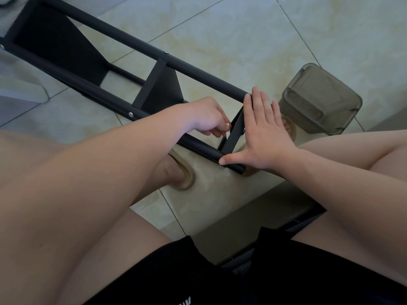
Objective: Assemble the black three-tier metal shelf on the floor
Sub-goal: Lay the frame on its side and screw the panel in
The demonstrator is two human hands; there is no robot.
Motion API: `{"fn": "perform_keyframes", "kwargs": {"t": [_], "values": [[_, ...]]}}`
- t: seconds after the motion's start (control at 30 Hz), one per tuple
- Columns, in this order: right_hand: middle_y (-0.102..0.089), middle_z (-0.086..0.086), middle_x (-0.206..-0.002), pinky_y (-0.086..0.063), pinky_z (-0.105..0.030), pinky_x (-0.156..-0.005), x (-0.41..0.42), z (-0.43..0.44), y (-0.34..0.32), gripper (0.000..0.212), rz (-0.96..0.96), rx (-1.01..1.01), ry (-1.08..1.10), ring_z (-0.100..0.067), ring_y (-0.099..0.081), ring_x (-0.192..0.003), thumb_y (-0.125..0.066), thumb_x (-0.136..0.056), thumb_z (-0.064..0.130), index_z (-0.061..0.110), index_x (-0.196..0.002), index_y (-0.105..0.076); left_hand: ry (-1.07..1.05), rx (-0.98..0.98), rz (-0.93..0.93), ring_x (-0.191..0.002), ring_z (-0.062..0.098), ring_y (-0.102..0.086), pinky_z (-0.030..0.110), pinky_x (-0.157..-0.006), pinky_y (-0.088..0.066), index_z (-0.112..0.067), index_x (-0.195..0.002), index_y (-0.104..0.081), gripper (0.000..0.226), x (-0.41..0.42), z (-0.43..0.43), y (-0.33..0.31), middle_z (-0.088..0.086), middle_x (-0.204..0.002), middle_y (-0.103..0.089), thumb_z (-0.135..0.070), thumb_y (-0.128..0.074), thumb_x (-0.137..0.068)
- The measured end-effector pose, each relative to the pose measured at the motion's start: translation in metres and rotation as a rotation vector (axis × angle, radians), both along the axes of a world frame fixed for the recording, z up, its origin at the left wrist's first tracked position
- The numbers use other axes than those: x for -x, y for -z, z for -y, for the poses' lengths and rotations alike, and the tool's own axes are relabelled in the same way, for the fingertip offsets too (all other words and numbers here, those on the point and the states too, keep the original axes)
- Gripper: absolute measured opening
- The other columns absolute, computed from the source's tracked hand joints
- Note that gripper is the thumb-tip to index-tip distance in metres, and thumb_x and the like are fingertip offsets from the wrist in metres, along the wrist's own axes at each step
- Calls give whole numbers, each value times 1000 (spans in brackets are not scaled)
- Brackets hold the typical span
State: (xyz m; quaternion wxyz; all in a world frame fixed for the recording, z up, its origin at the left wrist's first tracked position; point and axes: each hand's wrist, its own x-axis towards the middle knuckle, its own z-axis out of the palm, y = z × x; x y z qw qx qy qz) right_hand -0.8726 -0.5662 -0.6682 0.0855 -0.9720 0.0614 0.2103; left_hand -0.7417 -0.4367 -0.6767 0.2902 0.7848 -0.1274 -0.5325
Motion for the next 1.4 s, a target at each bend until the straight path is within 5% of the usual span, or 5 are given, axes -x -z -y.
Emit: {"fn": "perform_keyframes", "kwargs": {"t": [0.77, 1.1, 1.4], "values": [[27, -18, -164, 15, -48, -122, 0, 0, 1, 160, 0, -7, -2, -33, 25, -152, -40, -49, 104, 2, -157, 17, -39, -26, -120, -64, 12, -70, 25, -67, -50, -7, -96, -69, 9, 1, 3, -9, 2, -67, -74, -12, -62, -96], [28, -19, -164, 15, -49, -123, 1, -2, 2, 160, -5, -6, -5, -34, 26, -152, -34, -47, 105, 2, -157, 19, 21, -50, -142, -75, 15, -70, 29, -79, -54, -7, -97, -67, 10, -3, 1, -9, 7, -83, -75, -12, -59, -99], [28, -18, -164, 17, -48, -121, 1, -2, 3, 159, 6, -14, -4, -33, 26, -152, -34, -48, 106, 2, -156, 19, 119, -64, -163, -74, 11, -72, 27, -72, -53, -10, -94, -68, 12, -14, -8, -4, 1, -81, -78, -13, -58, -100]]}}
